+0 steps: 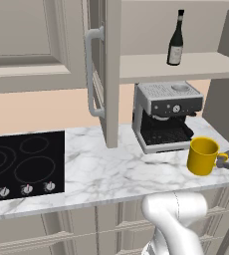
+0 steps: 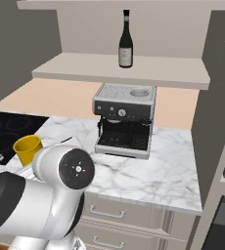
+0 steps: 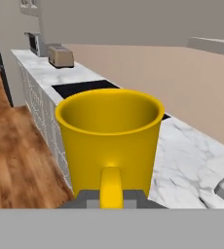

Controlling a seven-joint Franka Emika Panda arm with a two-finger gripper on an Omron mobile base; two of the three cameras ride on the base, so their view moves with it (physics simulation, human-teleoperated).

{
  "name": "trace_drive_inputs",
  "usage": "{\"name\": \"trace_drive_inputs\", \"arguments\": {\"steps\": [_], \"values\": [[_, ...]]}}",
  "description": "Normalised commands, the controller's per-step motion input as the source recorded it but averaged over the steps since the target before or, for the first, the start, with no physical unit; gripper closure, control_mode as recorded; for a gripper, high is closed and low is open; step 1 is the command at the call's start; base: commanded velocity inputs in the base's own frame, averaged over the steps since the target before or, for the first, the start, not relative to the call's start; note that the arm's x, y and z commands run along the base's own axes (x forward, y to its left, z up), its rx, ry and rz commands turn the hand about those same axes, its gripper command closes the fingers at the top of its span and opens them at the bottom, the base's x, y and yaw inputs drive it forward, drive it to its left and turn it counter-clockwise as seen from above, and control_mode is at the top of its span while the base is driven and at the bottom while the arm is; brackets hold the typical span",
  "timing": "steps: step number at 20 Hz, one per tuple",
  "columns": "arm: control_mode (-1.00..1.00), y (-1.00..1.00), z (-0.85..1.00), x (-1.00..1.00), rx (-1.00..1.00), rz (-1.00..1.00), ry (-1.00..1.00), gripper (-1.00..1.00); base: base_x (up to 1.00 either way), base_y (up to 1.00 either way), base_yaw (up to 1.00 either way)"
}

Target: Open the cabinet directly in front. Then move the wine and the mug to the dining counter with the jar on it.

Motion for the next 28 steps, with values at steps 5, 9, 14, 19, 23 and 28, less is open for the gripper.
{"name": "trace_drive_inputs", "arguments": {"steps": [5,9,14,19,23,28], "values": [[-1.0,0.0,-0.01,0.0,0.0,0.0,0.0,1.0,0.0,0.0,0.0],[1.0,0.0,0.0,0.0,0.0,0.0,0.0,1.0,0.0,0.0,0.0],[1.0,0.0,0.0,0.0,0.0,0.0,0.0,1.0,0.0,0.0,0.0],[1.0,0.0,0.0,0.0,0.0,0.0,0.0,1.0,-0.21,0.0,0.0],[1.0,0.0,0.0,0.0,0.0,0.0,0.0,1.0,-0.45,-0.01,0.0],[1.0,0.0,0.0,0.0,0.0,0.0,0.0,1.0,-0.47,0.0,0.0]]}}
